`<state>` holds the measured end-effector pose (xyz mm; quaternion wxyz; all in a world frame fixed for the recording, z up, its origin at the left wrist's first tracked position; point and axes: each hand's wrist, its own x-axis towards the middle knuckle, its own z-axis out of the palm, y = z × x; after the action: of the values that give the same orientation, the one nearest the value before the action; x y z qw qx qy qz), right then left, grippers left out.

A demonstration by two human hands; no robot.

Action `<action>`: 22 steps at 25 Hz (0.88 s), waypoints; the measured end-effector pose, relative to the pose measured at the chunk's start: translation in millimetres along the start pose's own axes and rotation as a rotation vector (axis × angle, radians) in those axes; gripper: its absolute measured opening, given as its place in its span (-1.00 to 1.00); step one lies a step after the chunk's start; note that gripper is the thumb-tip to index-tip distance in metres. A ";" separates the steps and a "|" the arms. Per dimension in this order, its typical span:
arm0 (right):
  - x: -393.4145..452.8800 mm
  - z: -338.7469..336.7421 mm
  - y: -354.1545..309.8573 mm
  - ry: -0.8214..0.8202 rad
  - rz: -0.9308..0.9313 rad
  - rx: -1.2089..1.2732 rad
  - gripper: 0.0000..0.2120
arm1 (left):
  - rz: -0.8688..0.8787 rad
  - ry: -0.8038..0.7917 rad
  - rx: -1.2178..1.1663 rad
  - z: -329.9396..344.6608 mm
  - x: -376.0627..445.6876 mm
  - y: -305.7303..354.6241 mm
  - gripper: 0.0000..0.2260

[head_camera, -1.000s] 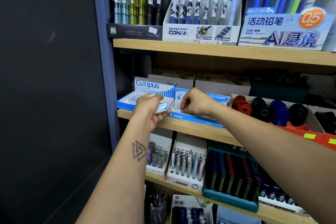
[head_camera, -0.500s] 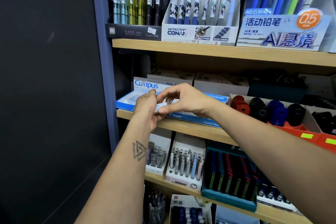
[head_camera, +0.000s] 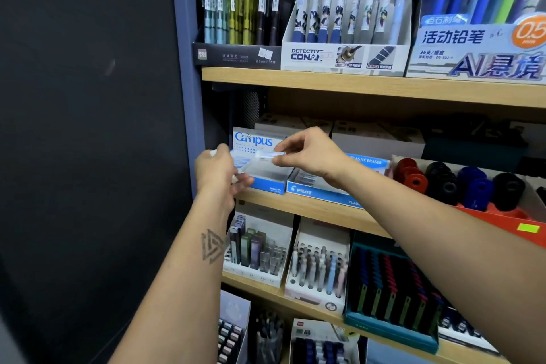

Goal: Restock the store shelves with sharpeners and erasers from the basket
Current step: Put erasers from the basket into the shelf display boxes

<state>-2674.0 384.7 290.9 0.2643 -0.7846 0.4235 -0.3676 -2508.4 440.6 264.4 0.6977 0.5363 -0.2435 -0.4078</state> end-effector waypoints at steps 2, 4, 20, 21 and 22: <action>15.4 8.5 4.3 0.090 0.107 -0.085 -0.81 | 0.024 0.065 0.055 -14.5 7.7 -0.4 -0.91; 28.0 21.0 4.9 0.096 0.151 -0.192 -0.79 | 0.025 0.075 0.092 -24.2 12.3 -3.8 -0.87; 77.5 111.6 -6.5 0.025 0.127 -0.403 -0.85 | -0.041 -0.057 0.125 -24.7 25.5 -18.9 -0.65; 78.4 112.2 -6.4 0.004 0.136 -0.399 -0.88 | -0.053 -0.074 0.108 -25.7 25.2 -18.6 -0.65; 77.6 110.2 -7.3 -0.026 0.141 -0.374 -0.93 | -0.069 -0.104 0.083 -27.5 24.9 -18.0 -0.65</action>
<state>-2553.6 333.1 258.5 0.1446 -0.7931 0.5348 -0.2530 -2478.9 433.4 236.5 0.6467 0.5512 -0.2773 -0.4485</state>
